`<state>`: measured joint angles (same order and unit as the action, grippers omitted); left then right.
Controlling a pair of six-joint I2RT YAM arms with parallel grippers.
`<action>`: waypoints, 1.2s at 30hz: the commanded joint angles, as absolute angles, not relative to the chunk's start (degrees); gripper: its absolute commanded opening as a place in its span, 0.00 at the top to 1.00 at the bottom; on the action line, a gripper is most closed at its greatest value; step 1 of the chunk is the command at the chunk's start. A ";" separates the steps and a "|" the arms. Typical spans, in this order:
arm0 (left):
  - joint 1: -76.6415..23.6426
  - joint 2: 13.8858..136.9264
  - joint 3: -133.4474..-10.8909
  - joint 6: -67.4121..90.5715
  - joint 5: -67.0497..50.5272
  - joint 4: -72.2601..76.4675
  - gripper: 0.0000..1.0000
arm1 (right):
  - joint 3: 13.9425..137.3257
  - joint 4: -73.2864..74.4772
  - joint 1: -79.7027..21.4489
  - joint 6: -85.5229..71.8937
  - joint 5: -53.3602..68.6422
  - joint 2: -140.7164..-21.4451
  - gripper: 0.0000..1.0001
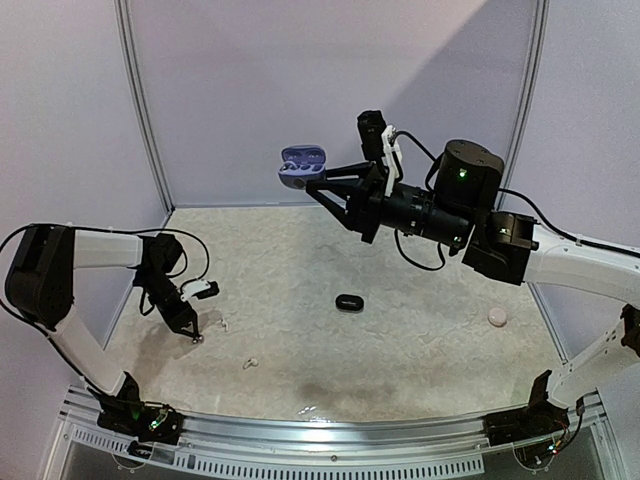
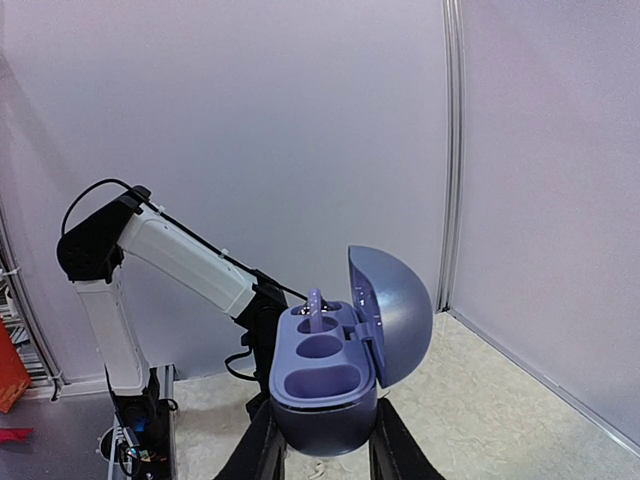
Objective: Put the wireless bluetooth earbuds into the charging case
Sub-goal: Pick up the right earbud from the center of the board.
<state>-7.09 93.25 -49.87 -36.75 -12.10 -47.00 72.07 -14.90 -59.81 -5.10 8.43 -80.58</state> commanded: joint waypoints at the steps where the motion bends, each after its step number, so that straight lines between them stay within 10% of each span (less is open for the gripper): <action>1: -6.76 91.97 -48.03 -38.44 -13.55 -47.56 0.54 | 71.98 -14.44 -59.45 -5.60 7.56 -79.19 1.00; 36: -13.12 92.06 -44.37 -34.94 -19.31 -46.94 0.75 | 71.63 -12.53 -59.42 -5.88 5.51 -79.19 1.00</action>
<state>-11.33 90.06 -45.25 -35.35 -17.65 -47.11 72.03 -13.28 -59.81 -5.54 6.70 -80.58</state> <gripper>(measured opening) 0.271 0.267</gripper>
